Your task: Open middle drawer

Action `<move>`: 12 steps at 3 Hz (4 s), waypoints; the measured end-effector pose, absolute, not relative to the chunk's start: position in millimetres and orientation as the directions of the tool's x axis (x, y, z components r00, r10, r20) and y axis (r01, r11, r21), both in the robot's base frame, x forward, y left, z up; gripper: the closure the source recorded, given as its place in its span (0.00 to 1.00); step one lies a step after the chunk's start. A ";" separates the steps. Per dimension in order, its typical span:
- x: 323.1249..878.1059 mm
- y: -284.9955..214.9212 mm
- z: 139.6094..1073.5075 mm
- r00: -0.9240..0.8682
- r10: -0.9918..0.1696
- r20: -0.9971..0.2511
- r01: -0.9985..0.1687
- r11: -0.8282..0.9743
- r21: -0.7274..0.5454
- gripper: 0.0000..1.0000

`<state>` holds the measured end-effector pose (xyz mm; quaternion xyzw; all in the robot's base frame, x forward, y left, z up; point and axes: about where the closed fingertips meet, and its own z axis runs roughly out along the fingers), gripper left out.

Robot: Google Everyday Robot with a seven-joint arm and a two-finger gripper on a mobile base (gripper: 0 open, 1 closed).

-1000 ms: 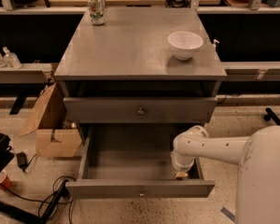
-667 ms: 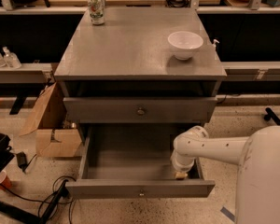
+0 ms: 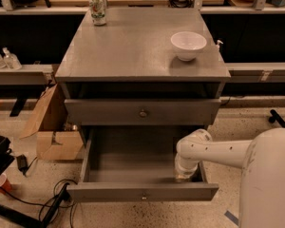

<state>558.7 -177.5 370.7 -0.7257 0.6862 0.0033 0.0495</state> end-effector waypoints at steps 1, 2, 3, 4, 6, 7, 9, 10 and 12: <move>549.4 -180.3 369.2 0.051 -0.996 -0.070 -0.997 -0.047 -0.055 1.00; 514.5 -186.8 373.8 0.025 -0.998 -0.062 -1.000 -0.024 -0.017 1.00; 518.1 -186.8 373.8 0.025 -0.998 -0.062 -1.000 -0.024 -0.017 1.00; 518.8 -186.8 373.8 0.025 -0.998 -0.062 -1.000 -0.024 -0.017 1.00; 522.4 -186.8 373.8 0.025 -0.998 -0.062 -1.000 -0.024 -0.016 0.73; 523.4 -186.8 373.7 0.025 -0.998 -0.062 -1.000 -0.024 -0.016 0.50; 524.2 -186.8 373.2 0.025 -0.998 -0.062 -1.000 -0.024 -0.015 0.05; 532.2 -186.9 373.2 0.025 -0.998 -0.062 -1.000 -0.024 -0.015 0.00; 532.2 -186.9 373.2 0.025 -0.998 -0.062 -1.000 -0.024 -0.015 0.18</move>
Offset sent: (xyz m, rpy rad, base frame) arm -0.1155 -0.0222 0.0170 -0.0346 0.1228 -0.0803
